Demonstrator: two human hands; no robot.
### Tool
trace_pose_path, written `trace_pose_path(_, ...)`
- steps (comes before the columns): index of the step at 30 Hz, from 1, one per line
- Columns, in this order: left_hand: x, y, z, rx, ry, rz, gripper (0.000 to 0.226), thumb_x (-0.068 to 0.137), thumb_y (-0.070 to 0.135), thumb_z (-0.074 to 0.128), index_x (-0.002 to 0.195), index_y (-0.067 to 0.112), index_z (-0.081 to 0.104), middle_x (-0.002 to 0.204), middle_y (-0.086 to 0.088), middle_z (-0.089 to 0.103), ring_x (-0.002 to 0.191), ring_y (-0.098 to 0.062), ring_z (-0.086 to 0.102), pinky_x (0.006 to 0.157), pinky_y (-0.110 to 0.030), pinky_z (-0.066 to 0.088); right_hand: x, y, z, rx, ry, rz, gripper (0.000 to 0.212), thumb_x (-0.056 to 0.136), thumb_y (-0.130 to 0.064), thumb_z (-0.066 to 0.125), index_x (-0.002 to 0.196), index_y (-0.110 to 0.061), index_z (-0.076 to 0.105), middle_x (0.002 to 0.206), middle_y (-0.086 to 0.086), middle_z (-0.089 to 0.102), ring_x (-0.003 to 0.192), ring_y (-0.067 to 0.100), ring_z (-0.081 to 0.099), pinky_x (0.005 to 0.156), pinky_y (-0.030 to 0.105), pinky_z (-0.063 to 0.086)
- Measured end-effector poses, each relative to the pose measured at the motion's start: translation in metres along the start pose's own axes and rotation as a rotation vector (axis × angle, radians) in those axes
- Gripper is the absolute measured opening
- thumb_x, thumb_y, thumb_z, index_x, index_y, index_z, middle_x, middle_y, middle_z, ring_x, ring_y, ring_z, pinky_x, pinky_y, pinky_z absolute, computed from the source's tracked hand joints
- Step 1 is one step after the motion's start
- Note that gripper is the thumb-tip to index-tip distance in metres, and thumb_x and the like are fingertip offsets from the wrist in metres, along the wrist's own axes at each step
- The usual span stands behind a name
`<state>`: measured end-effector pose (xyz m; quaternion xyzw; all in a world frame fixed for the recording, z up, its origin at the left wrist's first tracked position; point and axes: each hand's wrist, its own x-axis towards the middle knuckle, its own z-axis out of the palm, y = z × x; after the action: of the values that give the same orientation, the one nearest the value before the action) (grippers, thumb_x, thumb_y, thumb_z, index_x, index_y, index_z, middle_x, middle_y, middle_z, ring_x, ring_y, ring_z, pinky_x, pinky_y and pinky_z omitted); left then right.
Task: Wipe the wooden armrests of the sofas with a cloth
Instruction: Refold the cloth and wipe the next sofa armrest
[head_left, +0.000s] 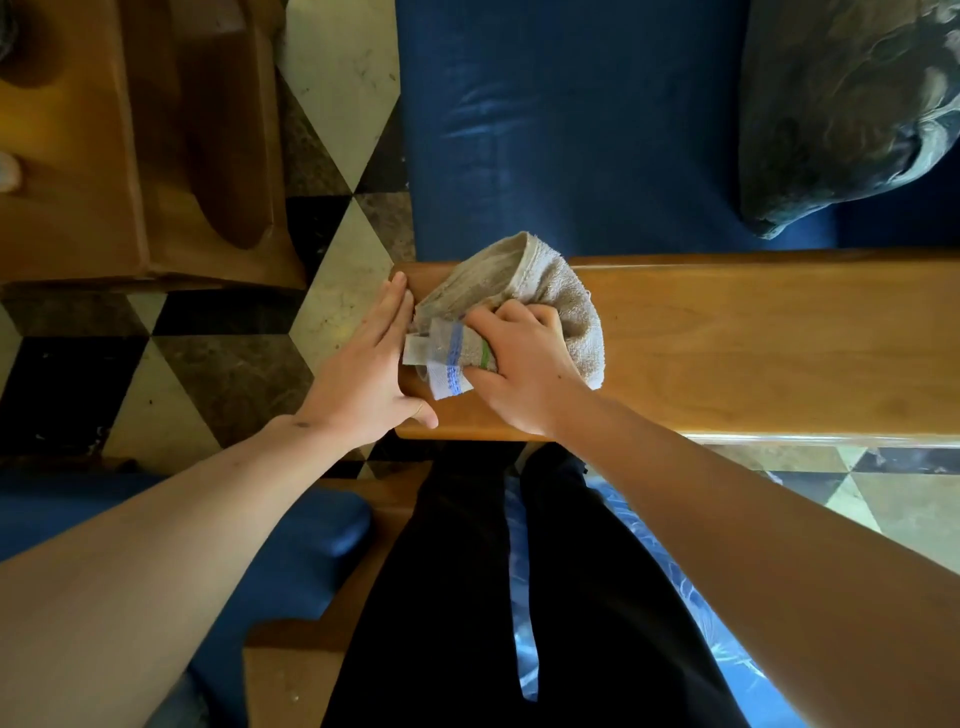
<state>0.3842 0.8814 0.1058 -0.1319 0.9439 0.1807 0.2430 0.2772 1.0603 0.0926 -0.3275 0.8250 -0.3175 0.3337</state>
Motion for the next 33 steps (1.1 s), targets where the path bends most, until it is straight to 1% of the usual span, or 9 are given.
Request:
trace_pose_path(7, -0.003, -0.006, 0.000, 0.046, 0.010, 0.069, 0.147, 0.057, 0.058, 0.091, 0.162, 0.004, 0.004, 0.173, -0.006, -0.008, 0.156, -0.018, -0.003, 0.110, -0.038, 0.041, -0.004, 0.012, -0.017, -0.175, -0.193, -0.202, 0.036, 0.078, -0.045, 0.058, 0.108, -0.027, 0.067, 0.089, -0.011, 0.057, 0.095, 0.008, 0.049, 0.104, 0.024, 0.018)
trace_pose_path(12, -0.002, 0.006, -0.008, 0.154, -0.037, 0.074, 0.147, 0.059, 0.061, 0.089, 0.160, -0.004, 0.002, 0.171, -0.017, -0.008, 0.154, -0.024, -0.009, 0.117, -0.038, 0.028, -0.003, 0.020, -0.027, -0.238, -0.234, -0.288, 0.027, 0.071, -0.044, 0.054, 0.082, -0.022, 0.067, 0.073, -0.010, 0.055, 0.076, 0.007, 0.043, 0.102, 0.029, 0.029)
trace_pose_path(16, -0.001, 0.027, -0.014, 0.248, -0.096, 0.035, 0.150, 0.061, 0.062, 0.088, 0.158, -0.008, -0.004, 0.169, -0.023, -0.012, 0.158, -0.034, -0.004, 0.120, -0.040, 0.030, -0.002, 0.023, -0.036, -0.143, -0.274, -0.201, 0.033, 0.067, -0.044, 0.045, 0.067, -0.016, 0.060, 0.062, -0.003, 0.053, 0.066, 0.016, 0.048, 0.092, 0.031, 0.040)
trace_pose_path(19, 0.004, 0.041, -0.013, 0.267, -0.143, -0.063, 0.154, 0.061, 0.055, 0.091, 0.157, -0.007, -0.012, 0.168, -0.024, -0.019, 0.158, -0.034, -0.005, 0.119, -0.036, 0.034, 0.002, 0.014, -0.053, 0.364, -0.130, 0.151, 0.016, 0.064, -0.031, 0.051, 0.057, -0.019, 0.059, 0.051, -0.009, 0.050, 0.053, 0.010, 0.049, 0.054, 0.030, 0.039)
trace_pose_path(21, 0.006, 0.049, -0.011, 0.304, -0.160, -0.127, 0.154, 0.060, 0.055, 0.092, 0.158, -0.007, -0.010, 0.167, -0.024, -0.019, 0.158, -0.034, -0.002, 0.117, -0.034, 0.036, 0.004, 0.012, -0.068, 0.953, 0.011, 0.359, 0.018, 0.068, -0.014, 0.054, 0.059, -0.022, 0.068, 0.059, -0.009, 0.059, 0.056, 0.010, 0.057, 0.056, 0.021, 0.043)
trace_pose_path(23, 0.007, 0.054, -0.010, 0.384, -0.167, -0.129, 0.151, 0.060, 0.058, 0.090, 0.157, -0.011, -0.003, 0.166, -0.029, -0.016, 0.158, -0.037, 0.000, 0.118, -0.032, 0.035, -0.001, 0.016, -0.080, 1.375, 0.207, 0.495, 0.018, 0.071, -0.016, 0.057, 0.070, -0.017, 0.074, 0.074, 0.005, 0.065, 0.069, 0.022, 0.062, 0.067, 0.024, 0.044)
trace_pose_path(25, 0.007, 0.057, -0.011, 0.411, -0.176, -0.135, 0.150, 0.059, 0.059, 0.090, 0.155, -0.014, 0.000, 0.165, -0.032, -0.016, 0.158, -0.039, 0.000, 0.119, -0.033, 0.037, -0.012, 0.019, -0.089, 1.544, 0.402, 0.490, 0.021, 0.074, -0.018, 0.057, 0.077, -0.016, 0.077, 0.081, 0.004, 0.068, 0.075, 0.020, 0.063, 0.070, 0.024, 0.041)
trace_pose_path(27, 0.007, 0.057, -0.011, 0.431, -0.177, -0.136, 0.149, 0.059, 0.059, 0.090, 0.155, -0.013, 0.004, 0.166, -0.032, -0.013, 0.157, -0.040, 0.003, 0.119, -0.035, 0.038, -0.024, 0.017, -0.095, 1.669, 0.520, 0.383, 0.027, 0.080, -0.015, 0.051, 0.079, -0.016, 0.078, 0.082, 0.002, 0.071, 0.078, 0.018, 0.068, 0.075, 0.027, 0.050)
trace_pose_path(33, 0.006, 0.058, -0.009, 0.456, -0.164, -0.157, 0.151, 0.054, 0.059, 0.092, 0.156, -0.012, 0.006, 0.167, -0.029, -0.011, 0.157, -0.037, 0.007, 0.109, -0.030, 0.045, -0.055, 0.021, -0.119, 1.749, 0.683, 0.287, 0.038, 0.089, -0.012, 0.040, 0.076, -0.015, 0.076, 0.078, 0.004, 0.071, 0.078, 0.021, 0.070, 0.079, 0.032, 0.058)
